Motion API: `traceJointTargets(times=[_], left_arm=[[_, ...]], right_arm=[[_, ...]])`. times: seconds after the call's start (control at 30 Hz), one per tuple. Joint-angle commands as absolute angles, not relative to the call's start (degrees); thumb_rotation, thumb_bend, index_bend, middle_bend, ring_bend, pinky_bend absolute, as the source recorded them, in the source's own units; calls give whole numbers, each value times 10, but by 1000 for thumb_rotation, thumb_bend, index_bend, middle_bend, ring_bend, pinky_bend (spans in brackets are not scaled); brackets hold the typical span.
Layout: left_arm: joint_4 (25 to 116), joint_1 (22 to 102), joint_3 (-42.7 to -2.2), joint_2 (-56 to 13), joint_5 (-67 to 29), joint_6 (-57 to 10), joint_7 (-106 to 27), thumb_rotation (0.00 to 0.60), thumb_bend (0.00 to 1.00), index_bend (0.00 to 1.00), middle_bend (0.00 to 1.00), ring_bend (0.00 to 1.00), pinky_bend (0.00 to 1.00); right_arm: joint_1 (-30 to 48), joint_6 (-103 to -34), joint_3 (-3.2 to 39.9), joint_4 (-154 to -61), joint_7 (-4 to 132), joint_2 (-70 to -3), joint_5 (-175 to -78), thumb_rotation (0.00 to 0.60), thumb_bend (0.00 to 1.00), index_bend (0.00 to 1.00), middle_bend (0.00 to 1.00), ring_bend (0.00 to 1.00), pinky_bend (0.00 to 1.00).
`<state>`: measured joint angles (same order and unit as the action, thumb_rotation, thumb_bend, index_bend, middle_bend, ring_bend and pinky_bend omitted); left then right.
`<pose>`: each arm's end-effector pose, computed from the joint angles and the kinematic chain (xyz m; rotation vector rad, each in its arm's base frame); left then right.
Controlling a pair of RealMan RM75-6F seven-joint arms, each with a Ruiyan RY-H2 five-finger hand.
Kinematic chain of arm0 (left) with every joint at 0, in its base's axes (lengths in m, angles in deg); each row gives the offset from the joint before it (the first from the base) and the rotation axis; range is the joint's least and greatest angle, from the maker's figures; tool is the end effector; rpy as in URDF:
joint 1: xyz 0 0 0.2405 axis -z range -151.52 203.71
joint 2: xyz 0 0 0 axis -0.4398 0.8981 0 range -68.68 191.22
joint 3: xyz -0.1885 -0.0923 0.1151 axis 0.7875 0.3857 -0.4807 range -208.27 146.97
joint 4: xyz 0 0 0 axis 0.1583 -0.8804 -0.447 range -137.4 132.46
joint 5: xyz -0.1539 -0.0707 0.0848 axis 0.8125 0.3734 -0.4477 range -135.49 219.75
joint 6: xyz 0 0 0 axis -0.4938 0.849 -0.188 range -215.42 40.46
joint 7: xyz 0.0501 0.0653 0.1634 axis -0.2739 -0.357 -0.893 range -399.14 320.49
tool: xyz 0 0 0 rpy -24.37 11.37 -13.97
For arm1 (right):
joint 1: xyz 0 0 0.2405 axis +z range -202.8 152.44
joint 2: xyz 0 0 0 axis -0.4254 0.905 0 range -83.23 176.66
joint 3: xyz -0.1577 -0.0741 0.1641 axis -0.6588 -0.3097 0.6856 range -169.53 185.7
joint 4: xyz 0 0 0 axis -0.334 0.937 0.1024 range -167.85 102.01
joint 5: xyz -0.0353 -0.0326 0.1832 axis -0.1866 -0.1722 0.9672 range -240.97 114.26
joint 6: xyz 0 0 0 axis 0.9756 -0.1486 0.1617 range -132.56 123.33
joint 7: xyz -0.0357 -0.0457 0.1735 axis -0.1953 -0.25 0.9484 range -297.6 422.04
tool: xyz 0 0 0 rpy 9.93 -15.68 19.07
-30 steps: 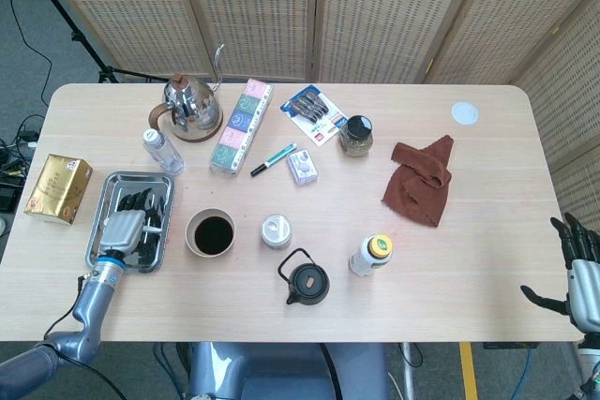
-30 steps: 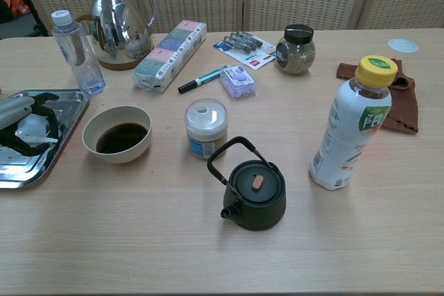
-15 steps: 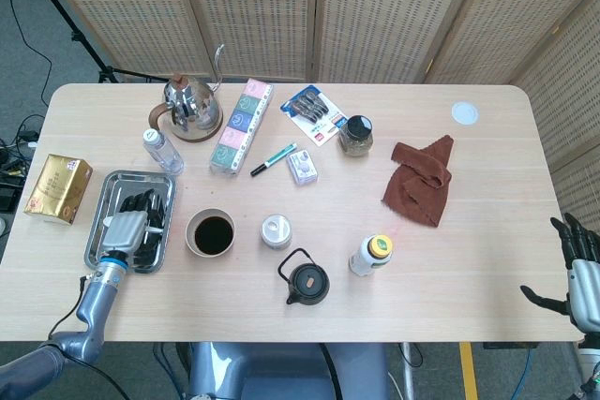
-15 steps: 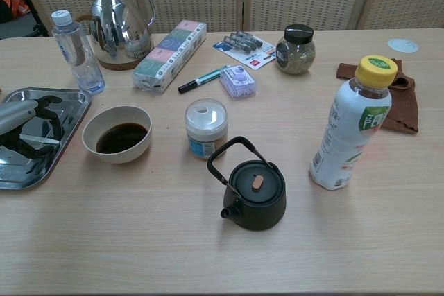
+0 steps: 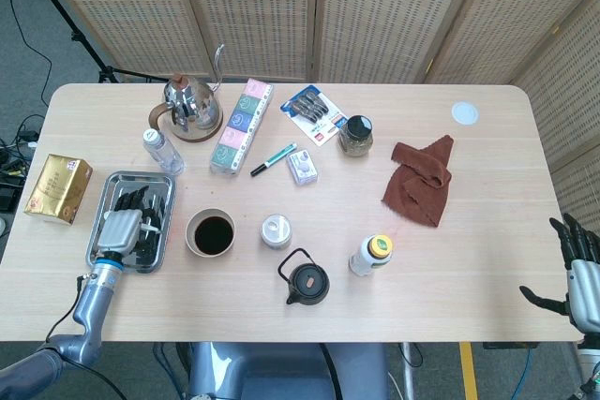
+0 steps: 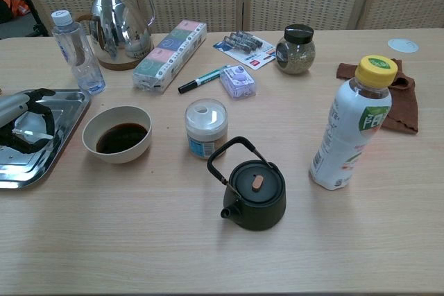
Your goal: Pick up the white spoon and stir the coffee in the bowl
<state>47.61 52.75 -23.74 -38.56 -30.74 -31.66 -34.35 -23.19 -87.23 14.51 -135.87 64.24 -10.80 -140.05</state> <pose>-0.3041 0.3397 -0.0123 -1.5363 -1.1378 -0.7540 -0.2940 -0.2100 0.2002 1.1856 -1.0635 0.8939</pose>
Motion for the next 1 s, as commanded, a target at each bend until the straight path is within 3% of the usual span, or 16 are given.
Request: traceJointTargets(times=[0.03,0.37,0.8,1.0], left_arm=[[489,526,-239,-379,-313,-311,-341,600,440,632,0,0,0],[592,513,-248,-328,-352,-264,-307,600,439,632,0,0,0],[712,495,-255,-251,-443,-160,-110,600,437,647,0,0,0],[777,510,-250,-226,-444,-185,37,600,434,652,0,0,0]], right_arm=[[-232,-872,145,-1359,642,-108,-1400,600,0,0,0,0,0],[-231,-870,144,-1360,644,-107,-1399,600,0,0,0,0,0],[-231,-870,142,-1363,638,-108,-1400,600,0,0,0,0,0],[-231,-867,141,-1364,636,-108,-1399,600,0,0,0,0,0]])
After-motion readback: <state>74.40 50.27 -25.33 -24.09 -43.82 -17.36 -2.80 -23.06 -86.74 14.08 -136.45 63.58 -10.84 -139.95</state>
